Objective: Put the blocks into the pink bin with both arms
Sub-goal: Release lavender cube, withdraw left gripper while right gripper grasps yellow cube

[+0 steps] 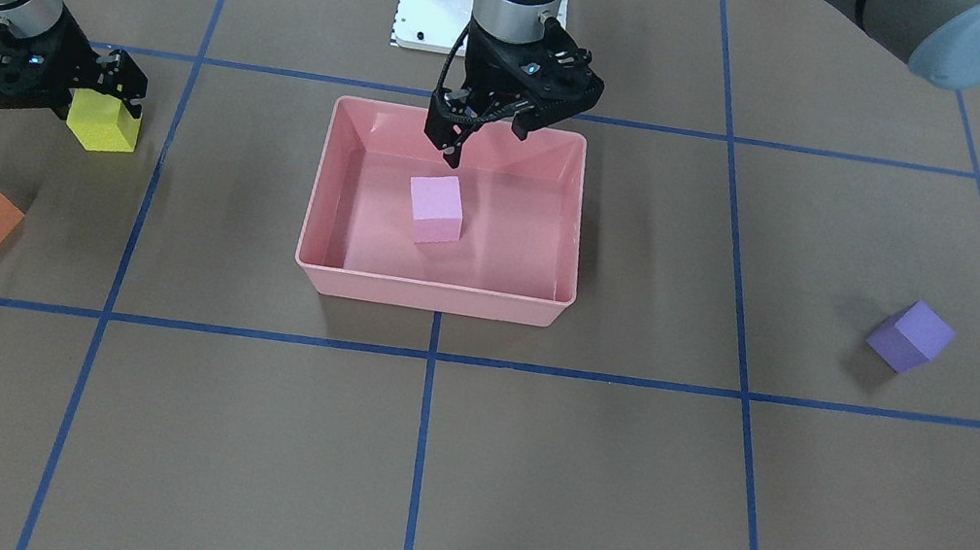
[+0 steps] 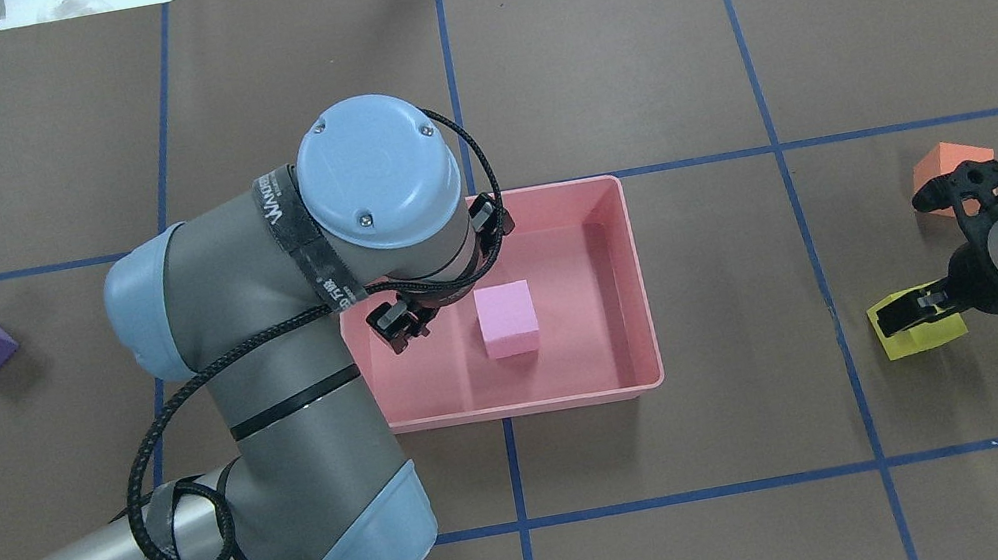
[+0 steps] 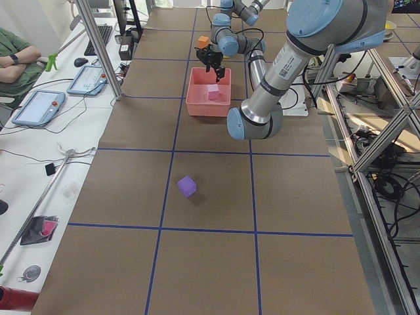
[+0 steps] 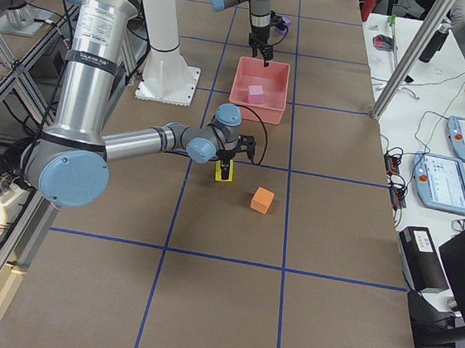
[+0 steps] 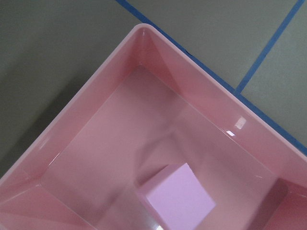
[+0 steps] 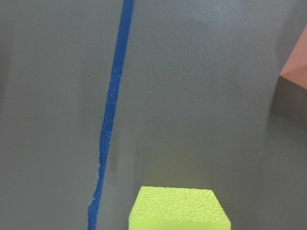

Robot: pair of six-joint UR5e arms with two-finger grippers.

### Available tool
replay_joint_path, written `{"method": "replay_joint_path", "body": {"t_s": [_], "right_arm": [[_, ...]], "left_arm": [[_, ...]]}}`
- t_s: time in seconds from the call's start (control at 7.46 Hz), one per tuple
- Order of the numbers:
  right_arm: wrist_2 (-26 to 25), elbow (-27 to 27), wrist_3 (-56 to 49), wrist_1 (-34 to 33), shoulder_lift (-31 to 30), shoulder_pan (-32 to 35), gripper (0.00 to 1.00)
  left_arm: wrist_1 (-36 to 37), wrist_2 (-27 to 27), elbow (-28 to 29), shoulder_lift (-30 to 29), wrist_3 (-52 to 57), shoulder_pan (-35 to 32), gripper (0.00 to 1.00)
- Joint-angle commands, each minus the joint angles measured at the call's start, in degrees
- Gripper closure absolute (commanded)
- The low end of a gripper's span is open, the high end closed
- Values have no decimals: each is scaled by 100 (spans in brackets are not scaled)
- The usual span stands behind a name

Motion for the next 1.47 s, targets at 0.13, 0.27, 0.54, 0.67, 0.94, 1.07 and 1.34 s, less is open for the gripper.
{"method": "replay_joint_path", "body": {"t_s": [0.13, 0.27, 0.54, 0.67, 0.94, 1.07, 1.34], "right_arm": [[105, 88, -71, -1, 13, 259, 100], [149, 246, -80, -1, 5, 444, 100], [1024, 466, -89, -18, 83, 1066, 100], [1246, 519, -89, -331, 405, 1313, 100], [1292, 966, -202, -2756, 1956, 1430, 100], [1222, 994, -299, -4074, 2974, 1412, 100], [444, 933, -326, -5420, 4201, 757, 100]], "left_arm": [[8, 17, -96, 37, 103, -60, 0], [17, 9, -114, 37, 312, -104, 0], [384, -26, -804, 507, 1241, -279, 0], [674, -44, -1426, 1025, 2160, -576, 0], [651, -236, -1617, 1923, 3534, -1147, 0], [641, -420, -1617, 2188, 4149, -1472, 0], [423, -823, -1600, 2732, 5266, -2070, 0]]}}
